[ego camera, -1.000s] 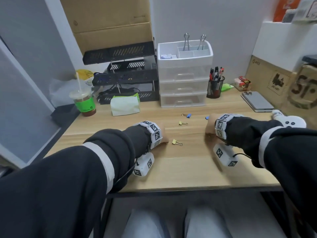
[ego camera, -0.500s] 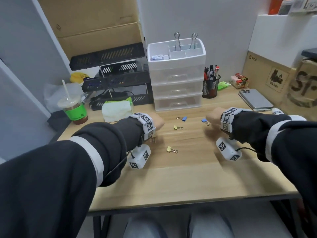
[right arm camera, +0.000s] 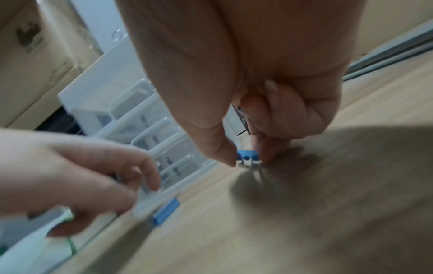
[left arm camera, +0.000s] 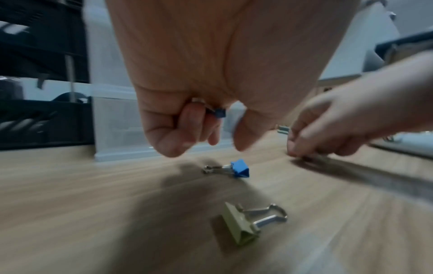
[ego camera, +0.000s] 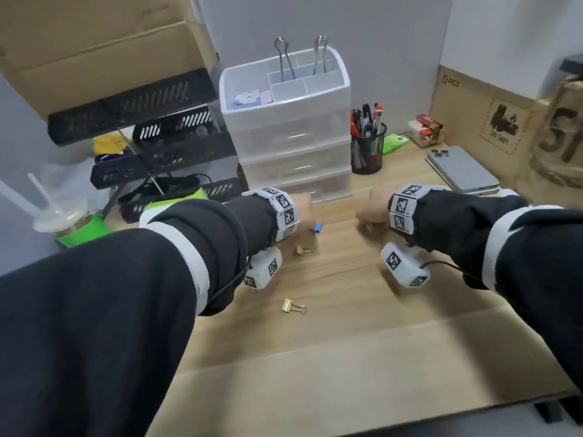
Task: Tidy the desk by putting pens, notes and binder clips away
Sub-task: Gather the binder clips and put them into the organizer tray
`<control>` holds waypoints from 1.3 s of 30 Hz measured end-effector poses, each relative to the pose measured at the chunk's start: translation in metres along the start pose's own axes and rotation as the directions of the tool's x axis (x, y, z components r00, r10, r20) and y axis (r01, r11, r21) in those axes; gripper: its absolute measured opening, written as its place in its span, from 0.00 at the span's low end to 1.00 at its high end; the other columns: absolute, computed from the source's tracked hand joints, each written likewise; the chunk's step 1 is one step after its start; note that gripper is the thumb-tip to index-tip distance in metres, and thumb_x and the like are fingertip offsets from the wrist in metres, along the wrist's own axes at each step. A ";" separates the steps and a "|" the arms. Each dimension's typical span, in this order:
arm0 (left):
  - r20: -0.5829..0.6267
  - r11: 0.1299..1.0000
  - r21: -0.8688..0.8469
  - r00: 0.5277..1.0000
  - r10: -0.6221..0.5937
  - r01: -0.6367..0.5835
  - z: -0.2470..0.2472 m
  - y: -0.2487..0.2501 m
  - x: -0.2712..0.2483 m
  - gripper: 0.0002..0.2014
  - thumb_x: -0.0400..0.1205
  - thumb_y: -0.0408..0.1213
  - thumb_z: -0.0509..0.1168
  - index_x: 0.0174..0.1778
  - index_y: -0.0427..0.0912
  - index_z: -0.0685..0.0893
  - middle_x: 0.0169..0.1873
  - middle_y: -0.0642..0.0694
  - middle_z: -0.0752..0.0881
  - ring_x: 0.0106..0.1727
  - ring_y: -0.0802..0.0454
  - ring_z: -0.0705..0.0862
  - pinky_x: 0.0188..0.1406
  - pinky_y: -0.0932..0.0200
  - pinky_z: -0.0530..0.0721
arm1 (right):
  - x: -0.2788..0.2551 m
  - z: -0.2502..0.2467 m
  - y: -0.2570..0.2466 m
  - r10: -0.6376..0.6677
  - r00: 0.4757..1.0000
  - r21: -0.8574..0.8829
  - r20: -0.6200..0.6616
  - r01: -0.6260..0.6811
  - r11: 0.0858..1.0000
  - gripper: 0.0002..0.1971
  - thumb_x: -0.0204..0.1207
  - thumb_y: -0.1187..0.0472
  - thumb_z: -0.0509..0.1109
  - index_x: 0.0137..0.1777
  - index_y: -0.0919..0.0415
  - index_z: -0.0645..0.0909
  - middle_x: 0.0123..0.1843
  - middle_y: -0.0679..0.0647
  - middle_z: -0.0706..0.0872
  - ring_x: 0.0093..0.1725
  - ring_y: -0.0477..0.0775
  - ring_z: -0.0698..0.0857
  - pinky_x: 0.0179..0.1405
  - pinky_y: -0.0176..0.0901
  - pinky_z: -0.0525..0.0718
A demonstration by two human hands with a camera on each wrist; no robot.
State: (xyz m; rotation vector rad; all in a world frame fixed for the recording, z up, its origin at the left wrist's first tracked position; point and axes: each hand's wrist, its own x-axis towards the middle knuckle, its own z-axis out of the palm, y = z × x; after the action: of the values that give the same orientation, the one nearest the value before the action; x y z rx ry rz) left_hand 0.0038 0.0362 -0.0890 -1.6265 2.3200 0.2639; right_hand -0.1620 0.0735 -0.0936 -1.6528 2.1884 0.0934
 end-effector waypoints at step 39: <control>-0.251 0.776 -0.581 0.961 0.114 -0.244 -0.055 0.010 -0.042 0.07 0.80 0.33 0.63 0.54 0.39 0.79 0.39 0.41 0.87 0.38 0.43 0.90 0.45 0.46 0.92 | 0.006 0.024 -0.045 -0.280 0.868 0.846 0.409 -0.476 -0.241 0.14 0.86 0.61 0.55 0.47 0.69 0.76 0.29 0.61 0.81 0.13 0.48 0.76 0.08 0.29 0.68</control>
State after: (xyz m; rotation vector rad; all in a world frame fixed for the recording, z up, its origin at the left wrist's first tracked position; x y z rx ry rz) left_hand 0.0001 0.0598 -0.0225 -1.7523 2.7353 1.0356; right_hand -0.1150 0.0611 -0.1097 -0.2278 1.0286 -0.9438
